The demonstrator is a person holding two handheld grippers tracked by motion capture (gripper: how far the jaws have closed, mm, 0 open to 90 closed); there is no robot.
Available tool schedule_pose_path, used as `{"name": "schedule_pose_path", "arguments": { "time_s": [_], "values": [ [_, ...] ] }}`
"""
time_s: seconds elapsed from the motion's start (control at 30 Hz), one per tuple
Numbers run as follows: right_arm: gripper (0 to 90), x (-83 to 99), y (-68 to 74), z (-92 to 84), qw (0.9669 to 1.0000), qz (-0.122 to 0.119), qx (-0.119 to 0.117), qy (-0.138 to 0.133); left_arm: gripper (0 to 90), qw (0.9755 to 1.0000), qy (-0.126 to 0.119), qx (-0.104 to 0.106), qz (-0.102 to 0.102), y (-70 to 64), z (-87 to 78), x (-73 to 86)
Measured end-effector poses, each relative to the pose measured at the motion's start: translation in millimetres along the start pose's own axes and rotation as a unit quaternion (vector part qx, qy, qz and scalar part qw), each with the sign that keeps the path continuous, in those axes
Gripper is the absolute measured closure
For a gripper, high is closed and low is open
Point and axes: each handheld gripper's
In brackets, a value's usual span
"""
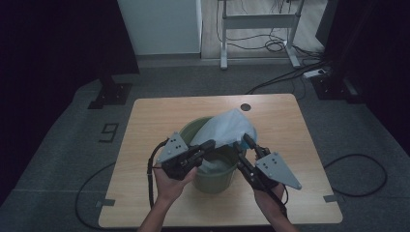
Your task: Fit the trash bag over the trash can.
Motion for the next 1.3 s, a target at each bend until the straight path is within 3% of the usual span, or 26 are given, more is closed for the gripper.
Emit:
{"name": "schedule_pose_path", "arguments": {
  "time_s": [0.13, 0.27, 0.4, 0.6, 0.7, 0.73, 0.77, 0.9, 0.93, 1.03, 1.13, 1.17, 1.3],
  "values": [
    [38.3, 16.2, 1.2, -1.1, 0.9992, 0.025, 0.024, 0.02, 90.0, 0.9997, -0.01, -0.009, -0.02, 7.2, -6.3, -0.7],
    [33.3, 21.4, -3.0, -3.1, 0.9979, 0.037, 0.043, 0.03, 90.0, 0.9991, -0.026, -0.02, -0.027, 12.3, -13.7, -1.8],
    [32.9, 25.6, -7.1, -4.8, 0.9975, 0.041, 0.047, 0.034, 90.0, 0.9976, -0.046, -0.015, -0.05, 19.9, -22.8, -1.4],
    [35.3, 34.7, -13.1, -7.9, 0.9967, 0.06, 0.038, 0.039, 90.0, 0.9961, -0.059, -0.013, -0.064, 27.3, -35.3, 2.0],
    [40.5, 39.3, -15.0, -7.0, 0.9966, 0.068, 0.02, 0.04, 90.0, 0.995, -0.066, -0.009, -0.075, 31.6, -40.4, 5.1],
    [54.1, 42.7, -13.9, -5.9, 0.9969, 0.066, -0.002, 0.043, 90.0, 0.9946, -0.067, -0.007, -0.078, 32.9, -41.7, 6.3],
    [54.1, 42.7, -13.9, -5.9, 0.9969, 0.066, -0.002, 0.043, 90.0, 0.9945, -0.068, -0.008, -0.079, 34.1, -43.0, 7.4],
    [81.9, 45.6, -11.8, -2.9, 0.9971, 0.05, -0.02, 0.053, 90.0, 0.9939, -0.069, -0.011, -0.085, 39.2, -48.6, 11.8],
    [87.3, 44.2, -14.7, -2.9, 0.9977, 0.04, -0.013, 0.053, 90.0, 0.9935, -0.072, -0.013, -0.087, 42.1, -53.0, 14.0],
    [88.2, 42.3, -20.7, -3.5, 0.9981, 0.034, 0.001, 0.051, 90.0, 0.9929, -0.075, -0.014, -0.091, 45.7, -57.8, 16.3],
    [88.3, 37.3, -44.2, -7.8, 0.9975, 0.034, 0.037, 0.05, 90.0, 0.9919, -0.077, -0.017, -0.1, 51.7, -65.1, 21.0],
    [88.3, 37.3, -44.2, -7.8, 0.9975, 0.034, 0.037, 0.05, 90.0, 0.9915, -0.078, -0.017, -0.103, 53.9, -67.3, 23.0],
    [88.3, 36.9, -68.8, -15.4, 0.9953, 0.043, 0.07, 0.05, 90.0, 0.9898, -0.08, -0.015, -0.117, 62.9, -74.2, 31.6]
  ]
}}
Point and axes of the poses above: each handheld gripper's, and its own axes: z roughly forward along the jaws, x roughly out of its underside, y roughly to its left, and after that the axes turned 10 degrees about -x, right-handed
